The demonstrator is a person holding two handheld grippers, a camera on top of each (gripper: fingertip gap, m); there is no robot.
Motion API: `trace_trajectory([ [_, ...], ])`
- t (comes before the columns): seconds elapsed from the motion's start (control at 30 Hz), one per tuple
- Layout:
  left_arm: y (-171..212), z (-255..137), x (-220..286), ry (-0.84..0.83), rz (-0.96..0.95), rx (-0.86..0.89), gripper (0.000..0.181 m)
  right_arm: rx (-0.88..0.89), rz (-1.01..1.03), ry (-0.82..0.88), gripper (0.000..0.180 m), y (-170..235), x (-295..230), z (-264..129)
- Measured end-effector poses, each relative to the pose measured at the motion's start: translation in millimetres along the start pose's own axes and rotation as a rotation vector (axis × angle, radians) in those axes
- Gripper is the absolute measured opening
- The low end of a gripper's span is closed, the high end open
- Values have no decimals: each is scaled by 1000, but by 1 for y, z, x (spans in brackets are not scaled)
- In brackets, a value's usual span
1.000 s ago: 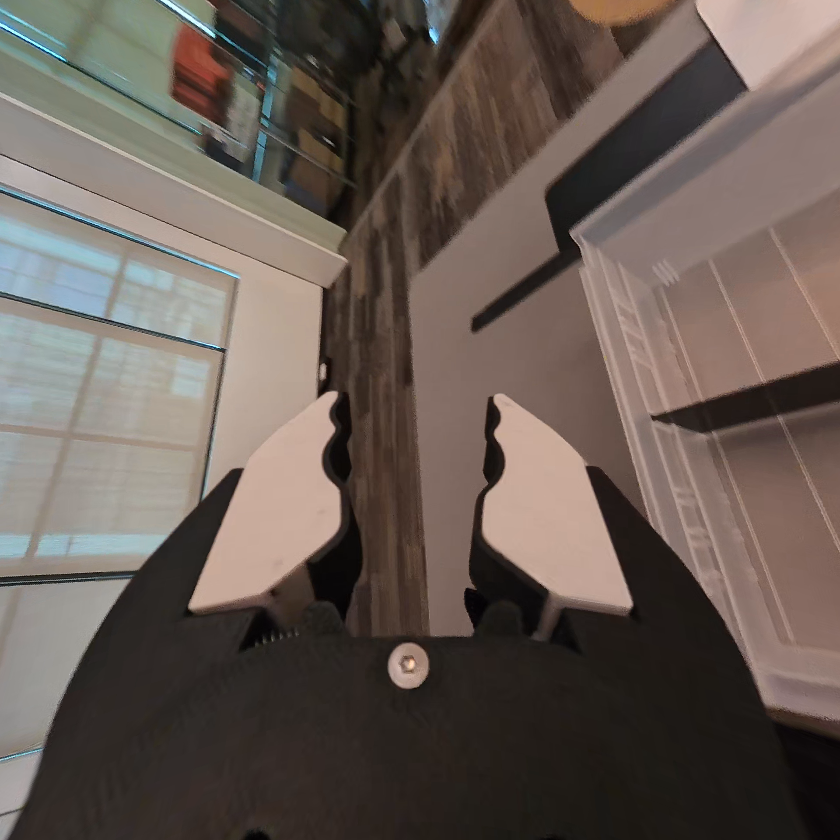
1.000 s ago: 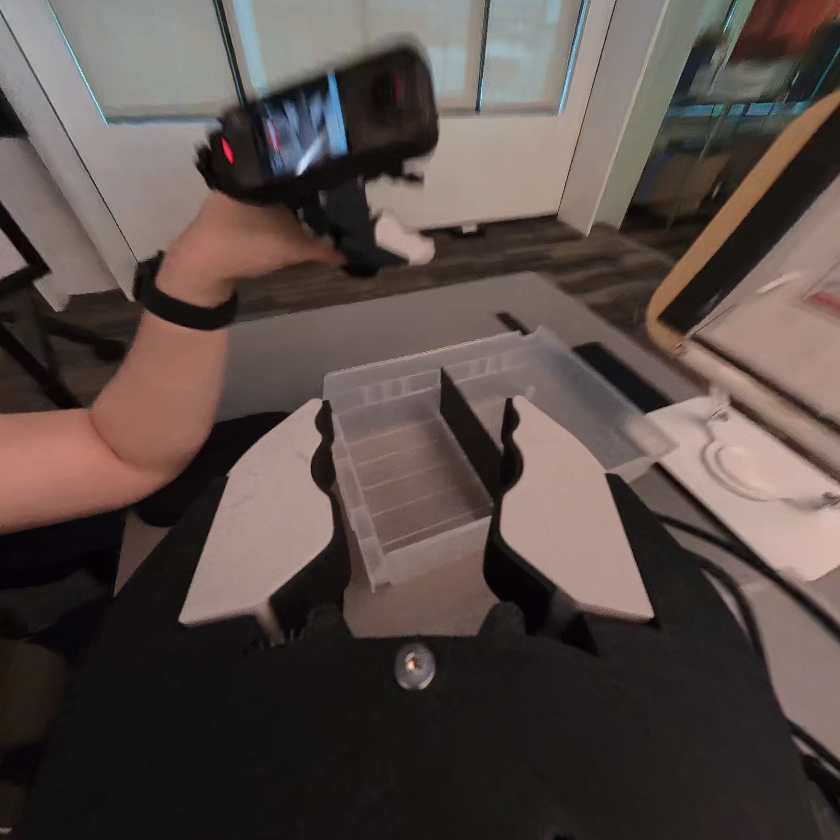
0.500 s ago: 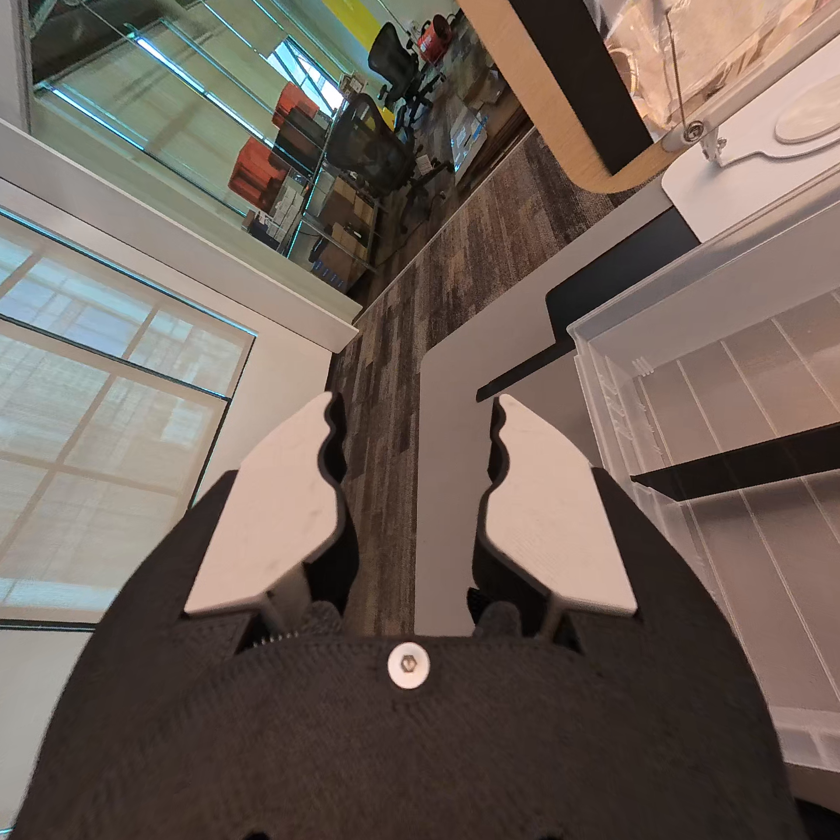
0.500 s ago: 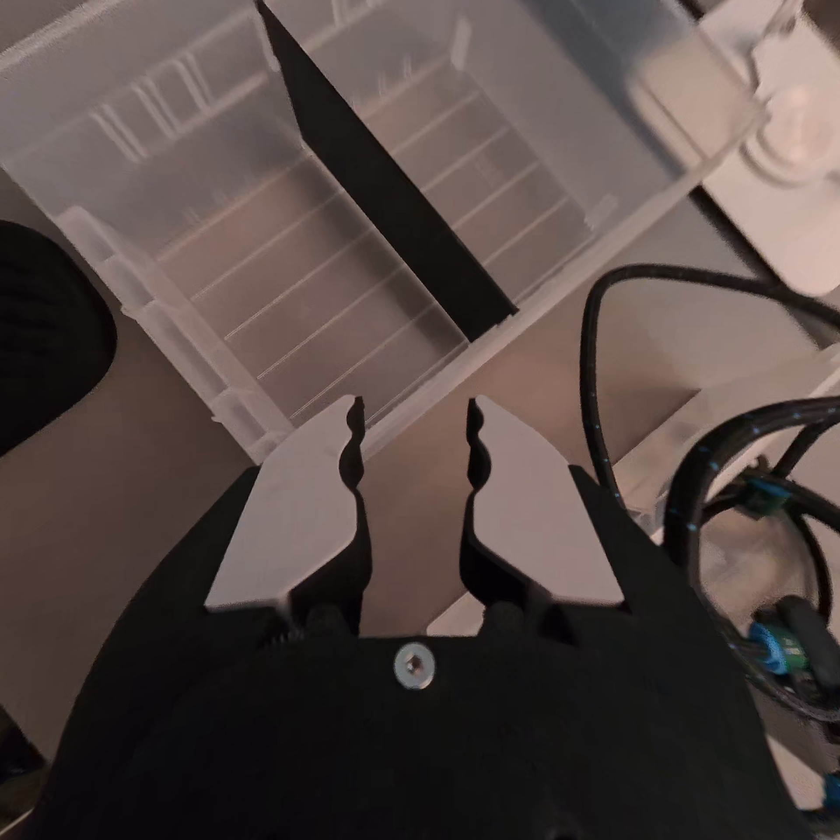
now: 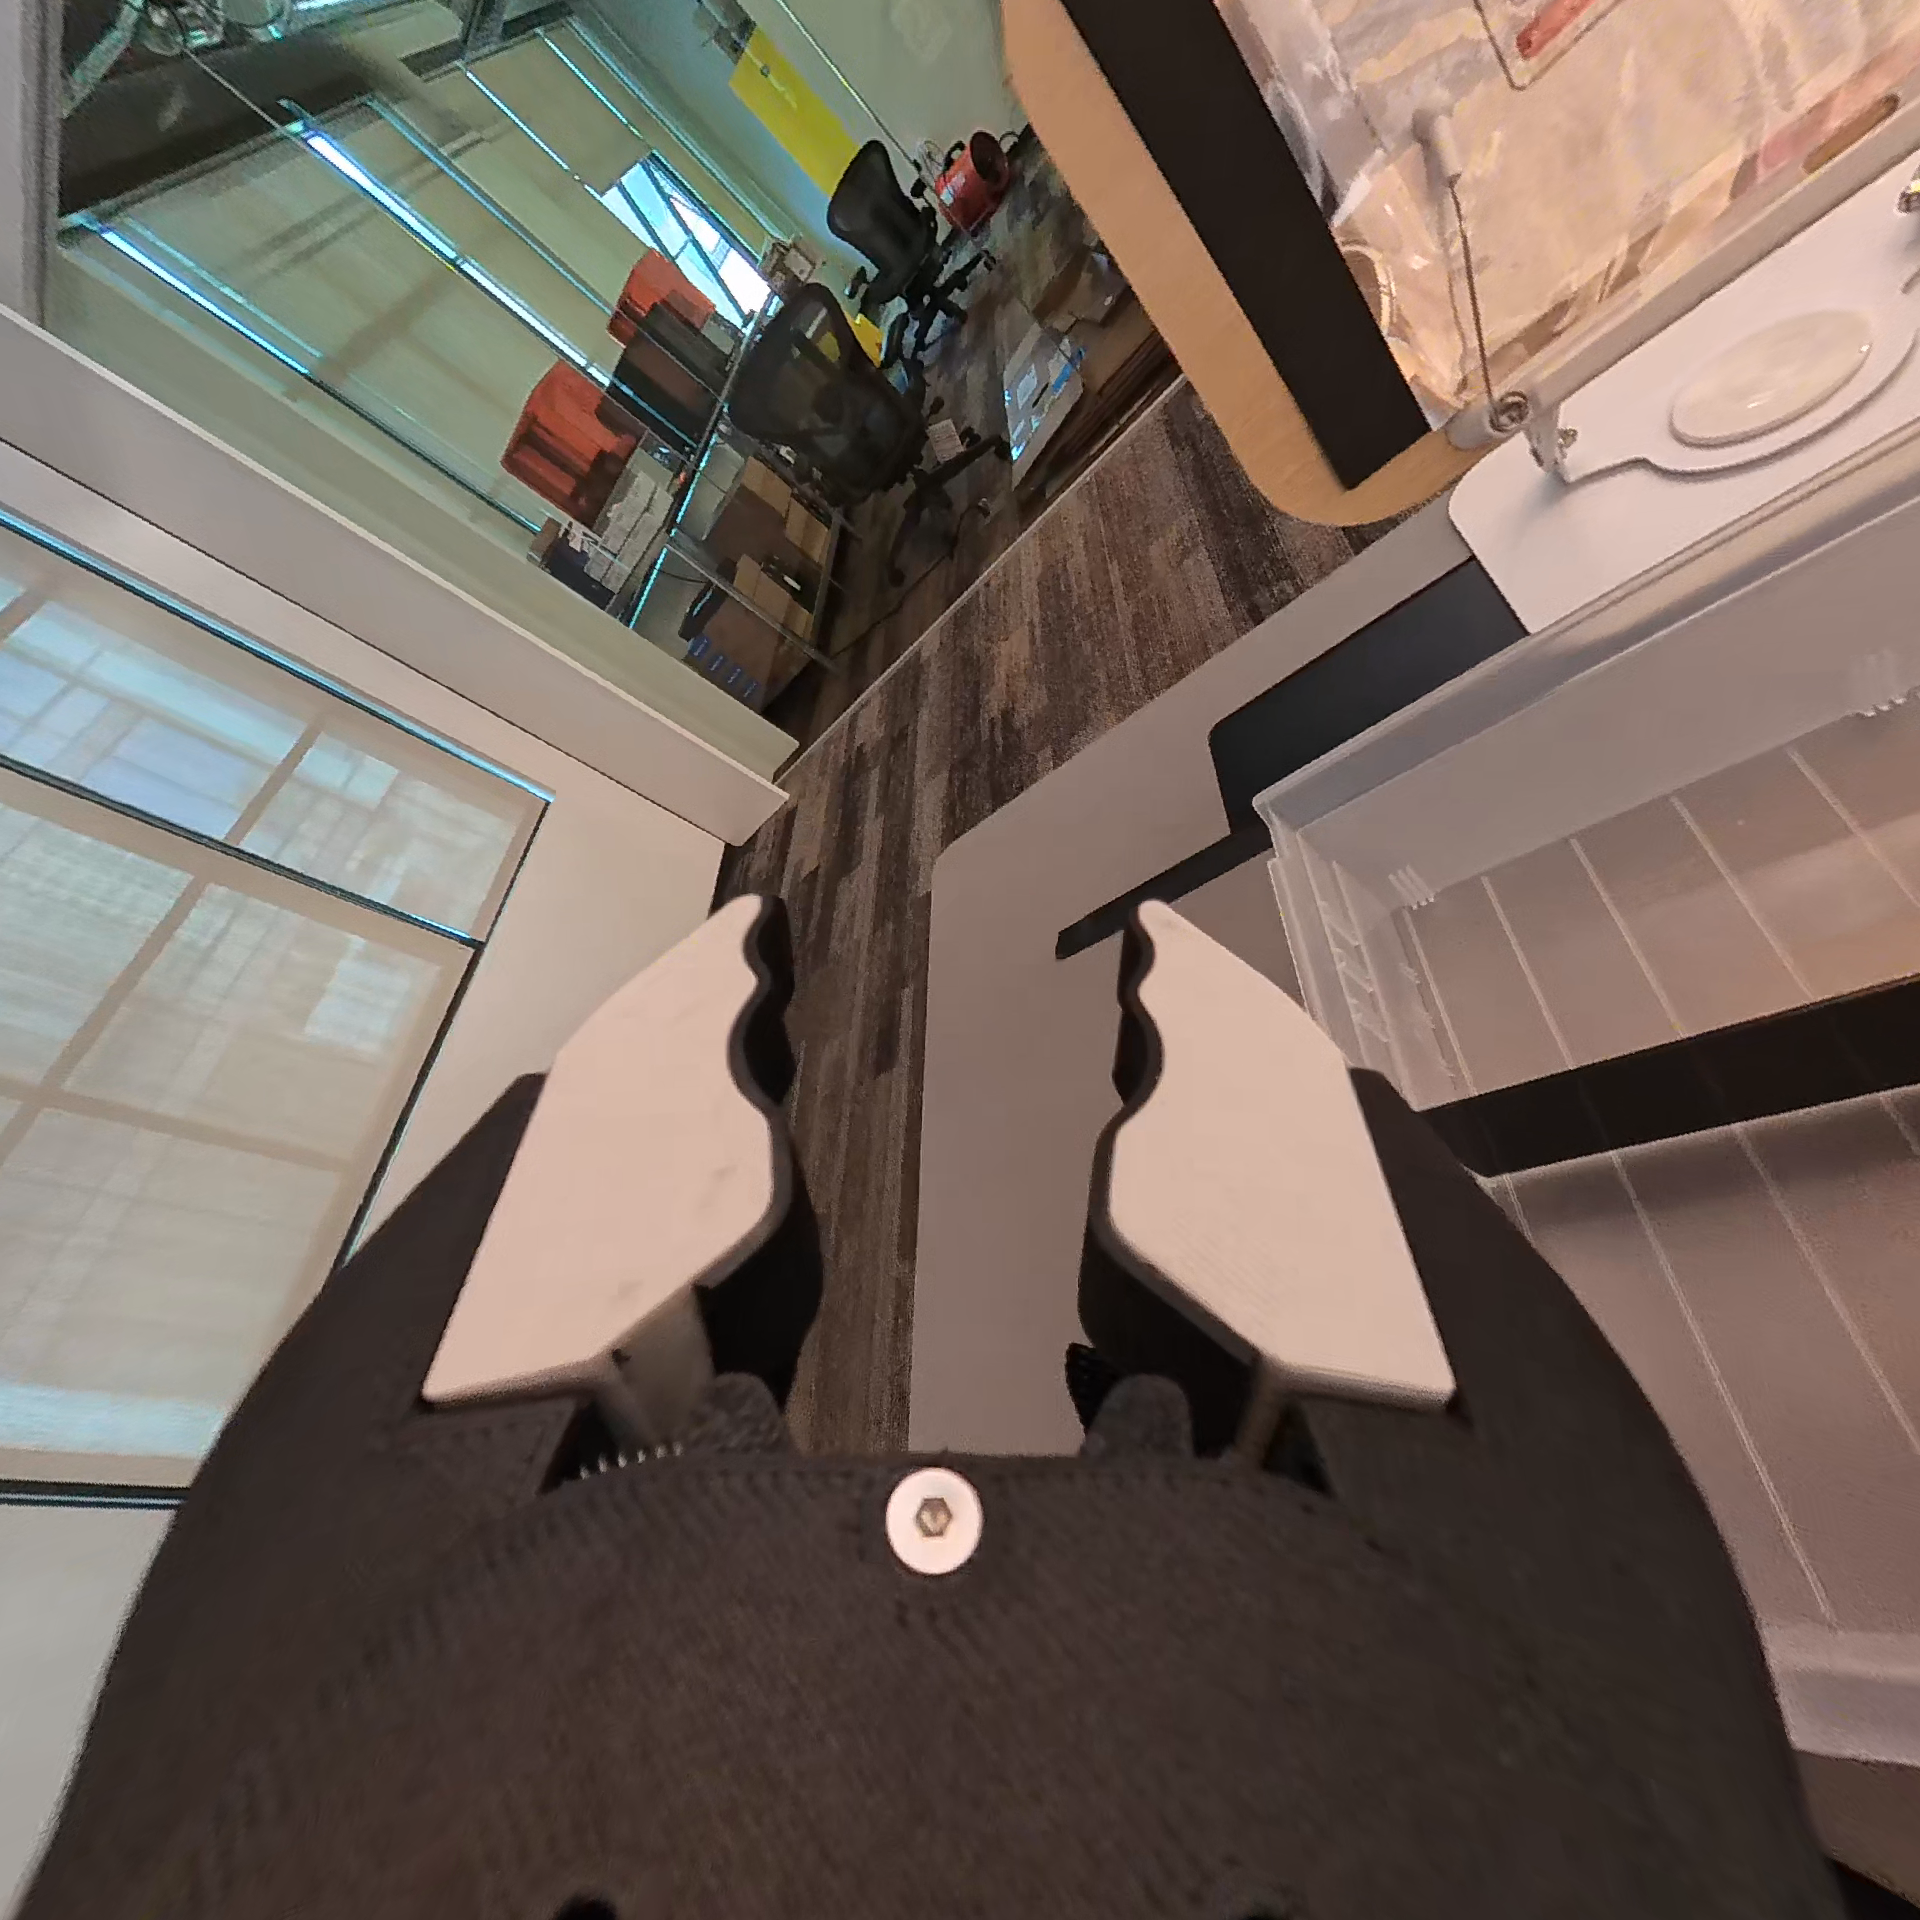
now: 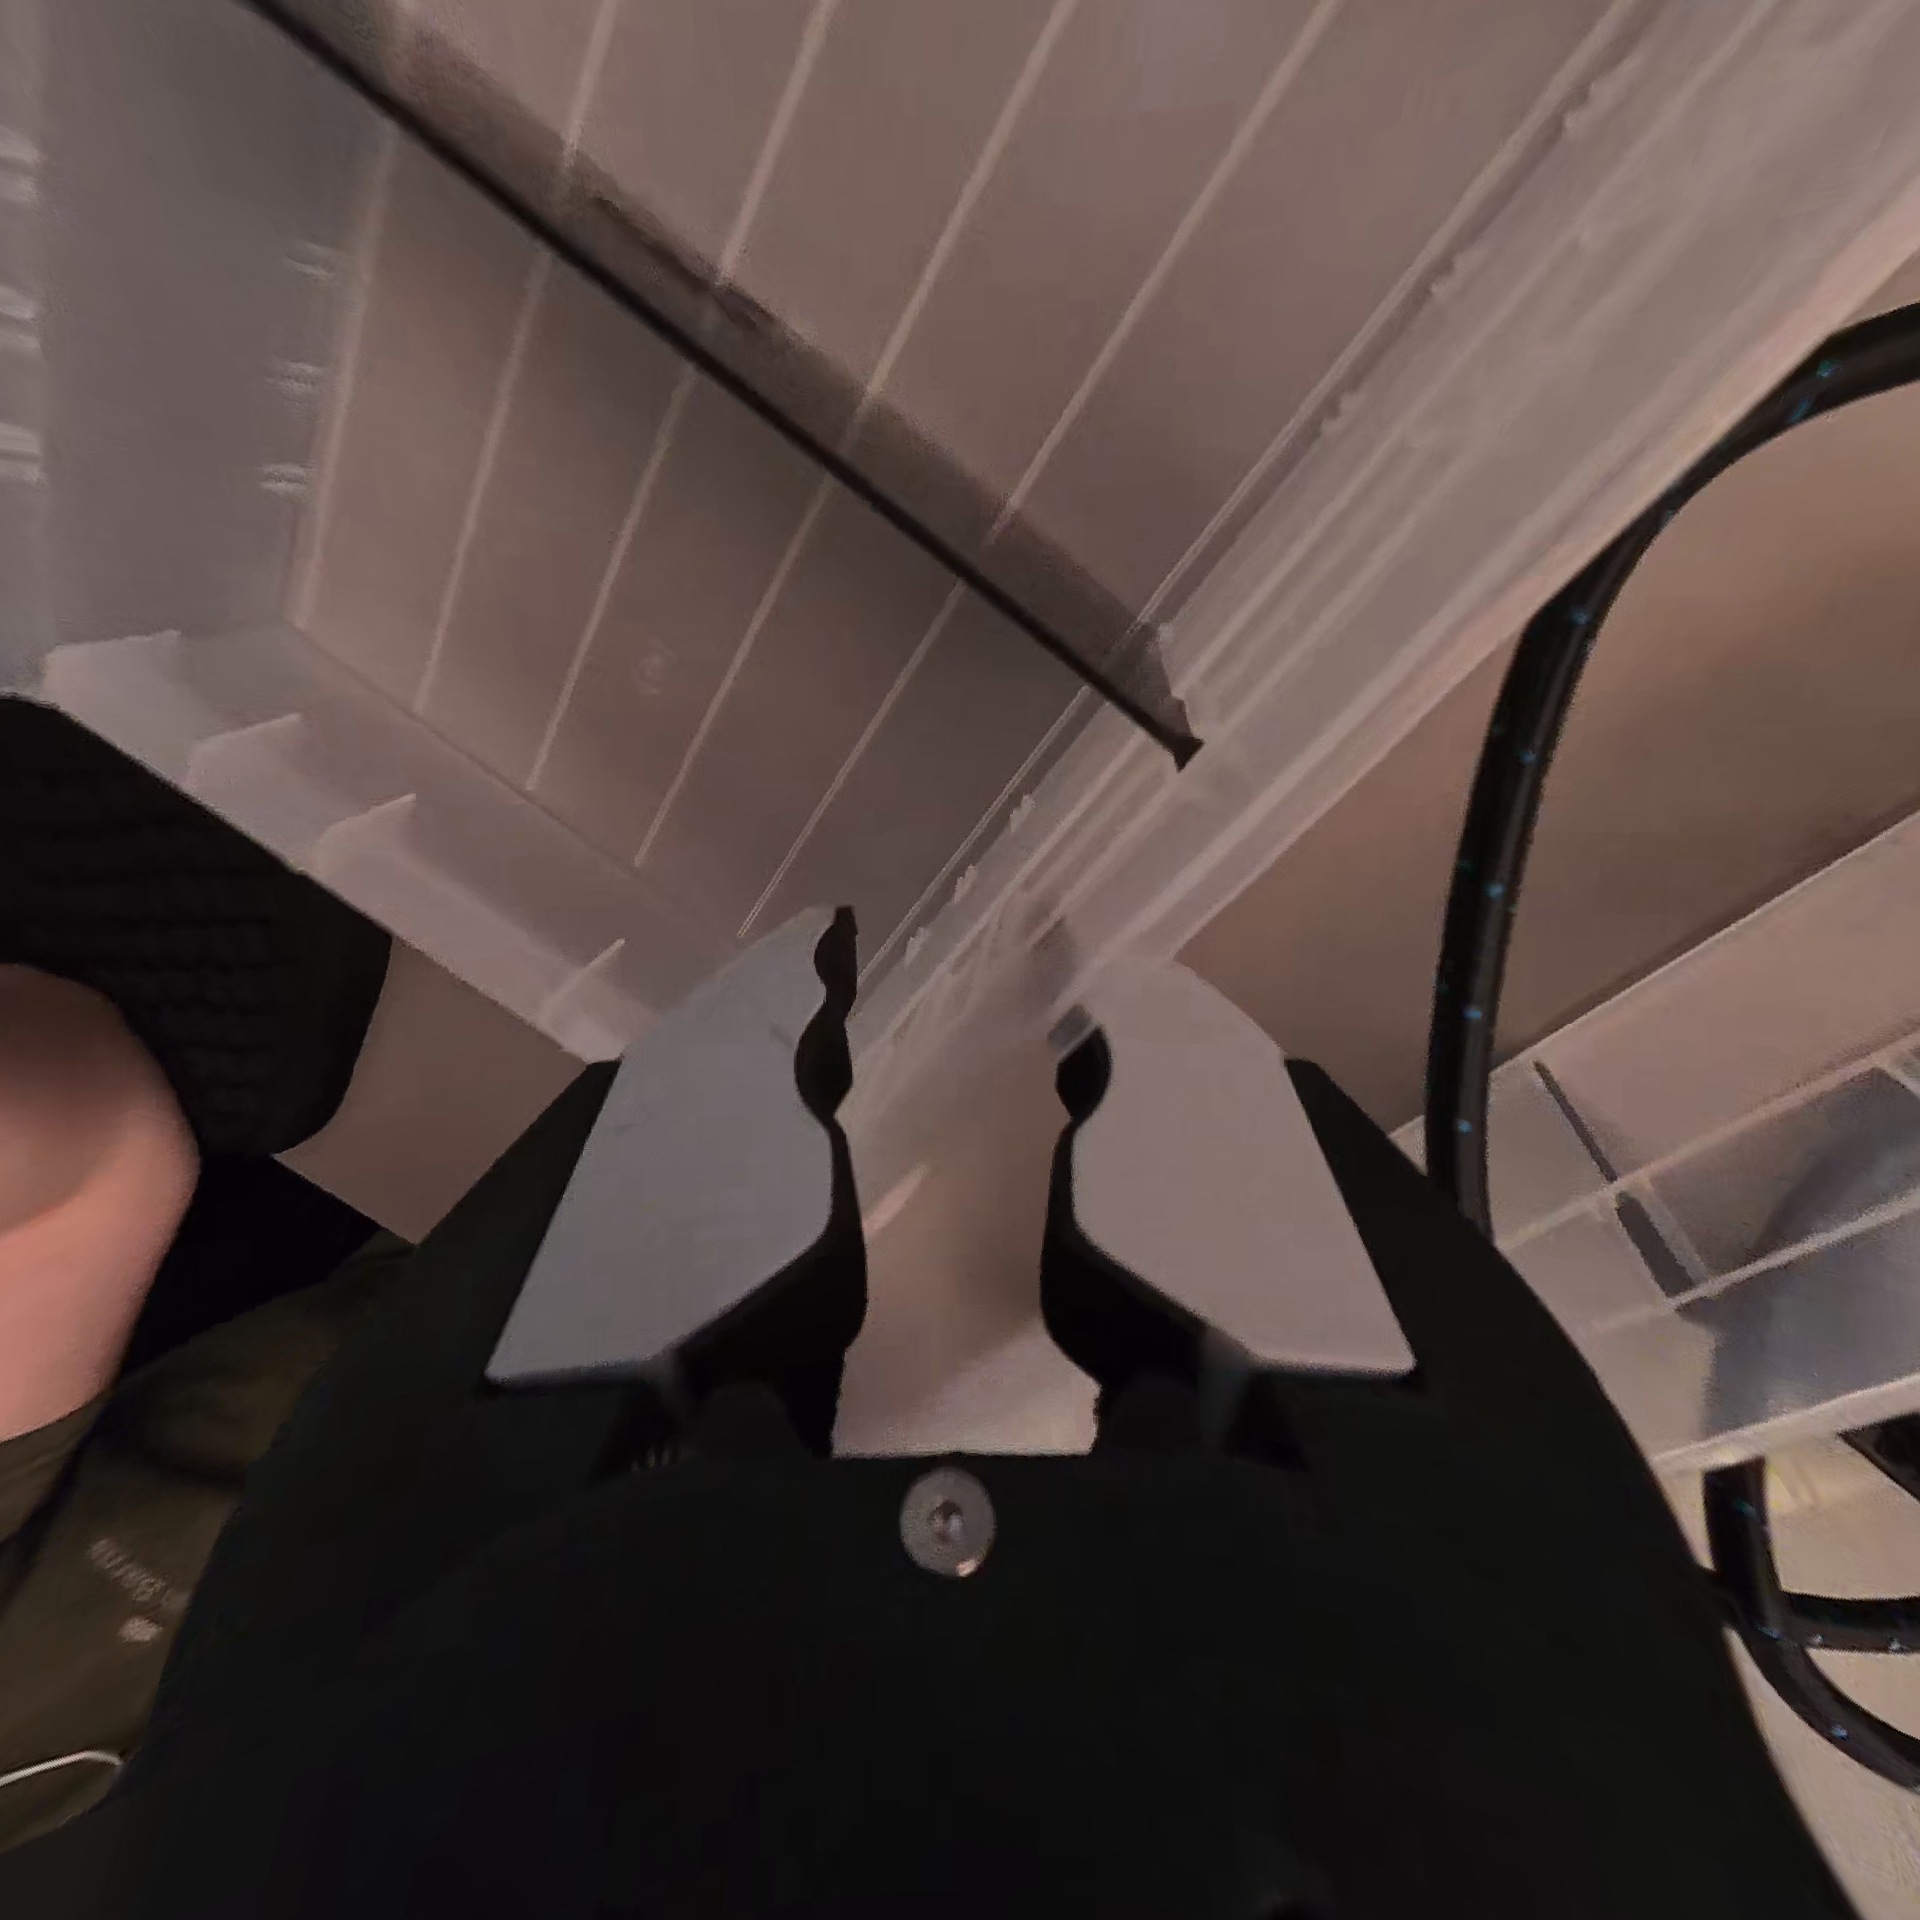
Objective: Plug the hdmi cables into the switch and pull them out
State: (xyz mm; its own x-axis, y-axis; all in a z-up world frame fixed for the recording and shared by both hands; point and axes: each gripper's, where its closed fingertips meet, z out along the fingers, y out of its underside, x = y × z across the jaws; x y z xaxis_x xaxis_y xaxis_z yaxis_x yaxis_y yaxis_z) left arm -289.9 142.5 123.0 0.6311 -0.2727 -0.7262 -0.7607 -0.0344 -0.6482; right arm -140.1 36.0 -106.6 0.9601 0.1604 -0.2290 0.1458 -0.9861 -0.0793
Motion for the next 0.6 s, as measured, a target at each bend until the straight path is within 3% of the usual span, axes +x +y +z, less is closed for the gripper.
trace_trajectory([
  [0.1,-5,-2,-5,-12,-28,30,60,-74,71,58,32,-1,7,9],
  [0.3,-13,-9,-6,6,-60,80,60,-45,119,169,28,-16,13,14],
  [0.47,-18,-13,-2,30,-55,100,60,117,60,112,26,-48,-6,22],
  [0.6,-18,-16,-1,52,-66,106,60,56,135,93,32,-47,-1,38],
])
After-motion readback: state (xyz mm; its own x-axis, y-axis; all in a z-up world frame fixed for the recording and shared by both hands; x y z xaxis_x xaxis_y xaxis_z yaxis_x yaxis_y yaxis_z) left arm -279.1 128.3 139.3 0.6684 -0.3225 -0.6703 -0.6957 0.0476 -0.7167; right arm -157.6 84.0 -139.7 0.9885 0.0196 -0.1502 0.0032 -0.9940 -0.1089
